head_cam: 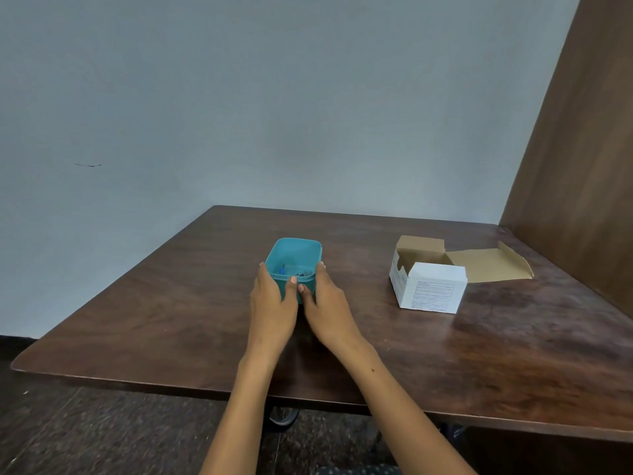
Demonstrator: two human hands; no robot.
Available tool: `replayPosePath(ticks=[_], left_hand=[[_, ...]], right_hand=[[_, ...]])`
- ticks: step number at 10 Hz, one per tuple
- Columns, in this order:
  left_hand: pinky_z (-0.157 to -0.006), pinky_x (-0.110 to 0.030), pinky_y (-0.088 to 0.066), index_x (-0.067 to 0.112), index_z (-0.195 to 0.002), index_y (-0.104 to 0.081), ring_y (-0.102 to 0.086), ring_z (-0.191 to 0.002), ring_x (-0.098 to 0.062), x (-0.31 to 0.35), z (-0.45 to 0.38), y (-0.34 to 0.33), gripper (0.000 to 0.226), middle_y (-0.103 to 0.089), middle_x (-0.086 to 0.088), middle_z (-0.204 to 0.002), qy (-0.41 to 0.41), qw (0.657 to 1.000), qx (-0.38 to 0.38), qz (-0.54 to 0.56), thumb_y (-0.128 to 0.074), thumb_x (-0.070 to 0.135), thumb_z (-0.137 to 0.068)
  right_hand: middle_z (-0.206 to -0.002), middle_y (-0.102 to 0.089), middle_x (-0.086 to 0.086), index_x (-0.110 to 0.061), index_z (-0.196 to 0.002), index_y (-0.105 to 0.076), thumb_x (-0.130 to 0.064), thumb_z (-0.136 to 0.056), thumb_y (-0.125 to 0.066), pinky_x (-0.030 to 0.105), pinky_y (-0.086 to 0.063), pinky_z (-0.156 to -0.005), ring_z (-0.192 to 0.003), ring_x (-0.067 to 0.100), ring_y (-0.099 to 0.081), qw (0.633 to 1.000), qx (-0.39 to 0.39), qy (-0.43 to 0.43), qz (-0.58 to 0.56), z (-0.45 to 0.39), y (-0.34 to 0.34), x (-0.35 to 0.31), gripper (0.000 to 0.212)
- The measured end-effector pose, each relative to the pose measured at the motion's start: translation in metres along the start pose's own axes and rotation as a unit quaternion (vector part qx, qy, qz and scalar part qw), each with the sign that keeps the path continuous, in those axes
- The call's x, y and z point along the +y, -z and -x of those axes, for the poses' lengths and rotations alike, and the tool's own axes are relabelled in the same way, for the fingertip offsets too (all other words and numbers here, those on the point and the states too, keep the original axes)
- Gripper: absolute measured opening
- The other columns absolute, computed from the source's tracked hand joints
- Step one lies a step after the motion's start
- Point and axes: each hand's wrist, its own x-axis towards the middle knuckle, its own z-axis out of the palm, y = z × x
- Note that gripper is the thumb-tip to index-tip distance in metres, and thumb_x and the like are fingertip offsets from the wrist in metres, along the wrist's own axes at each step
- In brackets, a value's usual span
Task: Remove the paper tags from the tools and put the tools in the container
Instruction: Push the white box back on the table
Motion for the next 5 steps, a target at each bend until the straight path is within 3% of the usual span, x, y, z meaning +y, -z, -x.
replayPosePath(ticks=[2, 4, 5], left_hand=[[-0.102, -0.051, -0.041, 0.005, -0.138, -0.032, -0.045, -0.126, -0.032, -0.007, -0.006, -0.011, 0.052, -0.046, -0.013, -0.137, 0.000, 1.000, -0.004, -0.015, -0.049, 0.027, -0.093], [-0.105, -0.052, -0.038, 0.005, -0.141, -0.027, -0.039, -0.132, -0.034, -0.005, 0.000, -0.014, 0.059, -0.040, -0.016, -0.143, -0.015, 0.998, -0.001, -0.057, -0.047, 0.031, -0.092], [-0.117, -0.045, -0.021, 0.002, -0.147, -0.017, -0.020, -0.143, -0.031, 0.003, 0.013, -0.012, 0.064, -0.024, -0.019, -0.153, -0.050, 0.990, 0.034, -0.128, -0.045, 0.028, -0.096]], right_hand=[[-0.154, -0.027, 0.012, -0.008, -0.149, -0.013, -0.031, -0.099, -0.041, 0.047, -0.041, -0.105, -0.136, 0.028, -0.037, 1.000, -0.012, -0.006, 0.016, -0.006, 0.003, 0.003, 0.061], [-0.158, -0.015, 0.011, -0.009, -0.150, -0.010, -0.029, -0.101, -0.040, 0.042, -0.029, -0.114, -0.143, 0.026, -0.022, 0.999, -0.009, 0.003, 0.032, -0.002, 0.011, 0.002, 0.061], [-0.159, -0.010, 0.010, -0.008, -0.150, -0.010, -0.029, -0.101, -0.038, 0.034, -0.019, -0.116, -0.146, 0.022, -0.013, 0.997, 0.017, 0.021, 0.070, 0.014, 0.026, 0.005, 0.060]])
